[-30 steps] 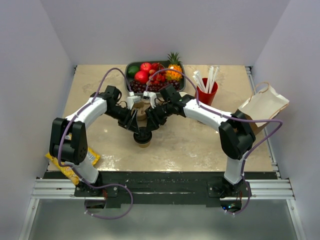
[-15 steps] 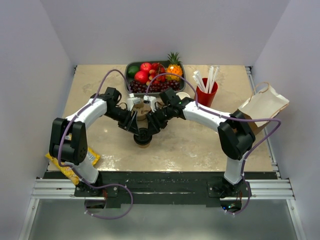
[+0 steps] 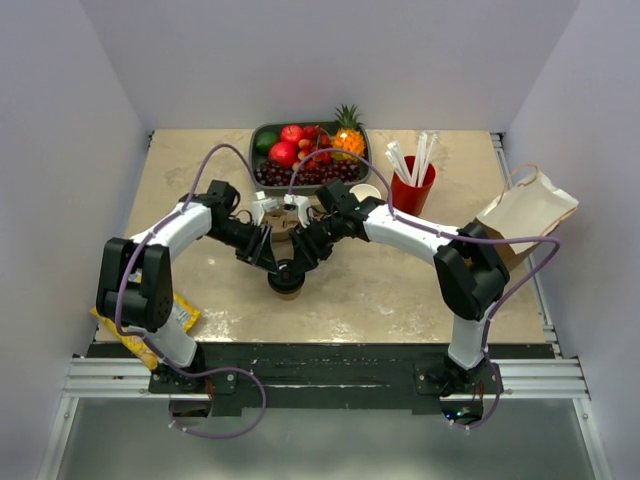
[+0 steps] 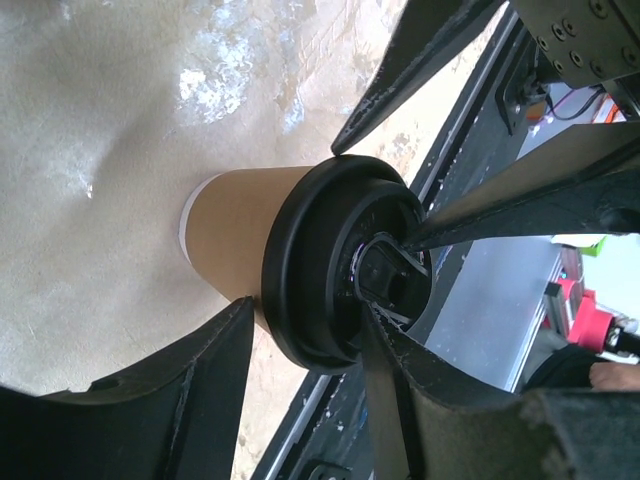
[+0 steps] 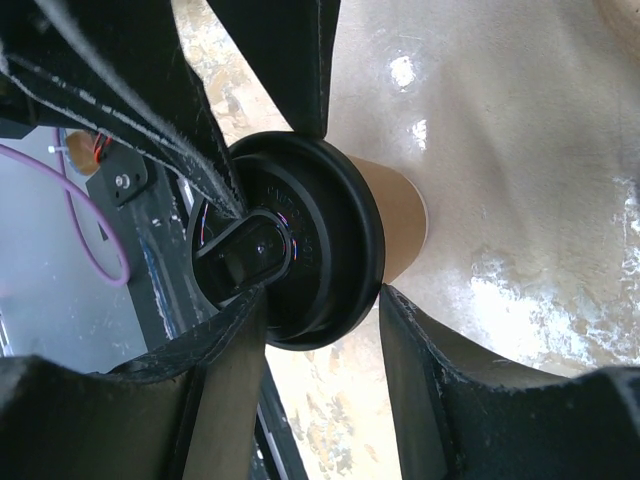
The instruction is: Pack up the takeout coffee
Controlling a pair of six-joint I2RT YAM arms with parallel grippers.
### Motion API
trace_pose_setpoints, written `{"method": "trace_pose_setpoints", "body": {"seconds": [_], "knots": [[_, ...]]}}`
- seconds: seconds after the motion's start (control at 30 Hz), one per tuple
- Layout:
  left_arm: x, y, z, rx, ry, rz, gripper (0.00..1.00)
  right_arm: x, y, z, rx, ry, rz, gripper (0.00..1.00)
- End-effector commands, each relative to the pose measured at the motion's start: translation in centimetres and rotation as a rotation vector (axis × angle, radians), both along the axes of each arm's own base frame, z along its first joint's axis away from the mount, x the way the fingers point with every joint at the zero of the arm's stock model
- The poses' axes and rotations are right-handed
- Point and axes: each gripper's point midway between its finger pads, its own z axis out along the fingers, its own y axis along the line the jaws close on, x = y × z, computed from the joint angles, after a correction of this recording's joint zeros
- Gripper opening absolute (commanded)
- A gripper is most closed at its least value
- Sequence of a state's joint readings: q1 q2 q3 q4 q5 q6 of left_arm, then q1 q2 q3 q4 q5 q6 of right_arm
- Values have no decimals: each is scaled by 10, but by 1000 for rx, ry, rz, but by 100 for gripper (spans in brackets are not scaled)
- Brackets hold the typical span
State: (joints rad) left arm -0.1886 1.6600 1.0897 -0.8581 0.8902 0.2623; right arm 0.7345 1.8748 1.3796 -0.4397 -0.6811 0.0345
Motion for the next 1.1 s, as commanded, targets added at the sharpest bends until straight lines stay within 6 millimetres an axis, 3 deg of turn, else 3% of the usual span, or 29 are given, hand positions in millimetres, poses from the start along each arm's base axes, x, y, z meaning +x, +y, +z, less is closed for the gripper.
{"method": "trace_pose_setpoints", "body": {"seconds": [0.0,0.13,0.53,0.63,0.8,0.87,0.93,1.07], "knots": [[11,41,-49,198,-27,47,49,1,-5,-20,-67,-3,-6,50],[12,63,-64,220,-2,83,49,0,-8,-23,-83,-1,-10,50],[-1,62,-91,291,26,84,49,-2,-7,-37,-121,-1,-5,50],[-4,80,-112,450,53,116,49,-4,-10,-45,-141,13,-7,50],[-6,99,-126,558,87,133,50,-4,-15,-48,-163,-5,5,50],[-6,84,-120,465,99,109,49,-4,-15,-47,-160,-10,8,50],[5,66,-102,353,49,106,50,-3,-12,-39,-138,-16,20,50],[31,38,-39,146,-147,70,58,7,-7,-12,-58,-99,83,51]]}}
